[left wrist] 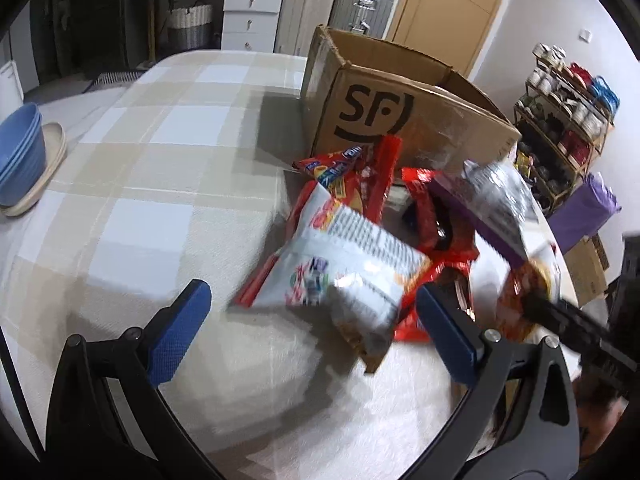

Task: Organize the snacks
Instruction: 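Grasp the white noodle bag with the right tool while the left tool grasps a white chip bag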

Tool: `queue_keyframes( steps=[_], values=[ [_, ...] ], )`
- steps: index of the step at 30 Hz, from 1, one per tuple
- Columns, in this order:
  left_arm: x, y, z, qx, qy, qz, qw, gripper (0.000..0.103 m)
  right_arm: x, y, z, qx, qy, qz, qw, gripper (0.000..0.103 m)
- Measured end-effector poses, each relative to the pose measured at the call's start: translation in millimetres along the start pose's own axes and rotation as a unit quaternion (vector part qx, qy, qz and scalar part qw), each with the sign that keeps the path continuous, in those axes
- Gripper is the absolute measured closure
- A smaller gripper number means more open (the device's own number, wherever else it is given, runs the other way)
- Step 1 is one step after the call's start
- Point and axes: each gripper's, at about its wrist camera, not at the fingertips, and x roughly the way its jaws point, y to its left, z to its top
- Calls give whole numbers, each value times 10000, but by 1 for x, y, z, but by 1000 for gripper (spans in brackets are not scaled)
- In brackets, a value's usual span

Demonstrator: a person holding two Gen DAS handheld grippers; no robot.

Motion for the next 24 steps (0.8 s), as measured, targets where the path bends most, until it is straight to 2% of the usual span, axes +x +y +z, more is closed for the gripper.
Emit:
queue_keyframes(
  steps=[3,5,6,7,10,13,16,24],
  values=[
    [10,1,8,-145,33,-29,9999,2,-6,-1,-2,32,-48,55,10000,45],
    [16,1,10,-140,145,-30,9998,12,-10,-1,-3,38,-87,73,9999,45],
    [19,-1,9,-117,201,-81,9997,27,-12,-2,-4,46,-94,83,9999,45],
    [21,-1,8,-86,259,-126,9995,34,-14,-4,-6,58,-107,87,9999,45],
    [23,-1,4,-65,328,-232,9992,40,-18,-4,-8,83,-144,130,9998,45],
    [20,3,1,-122,358,-479,9981,53,-21,-3,-10,98,-199,140,9997,45],
    [15,3,-3,-84,320,-462,9984,57,-27,-2,-9,128,-290,165,9994,45],
    [-6,10,-12,-140,231,-478,9985,58,-48,4,-7,127,-468,152,9987,45]
  ],
)
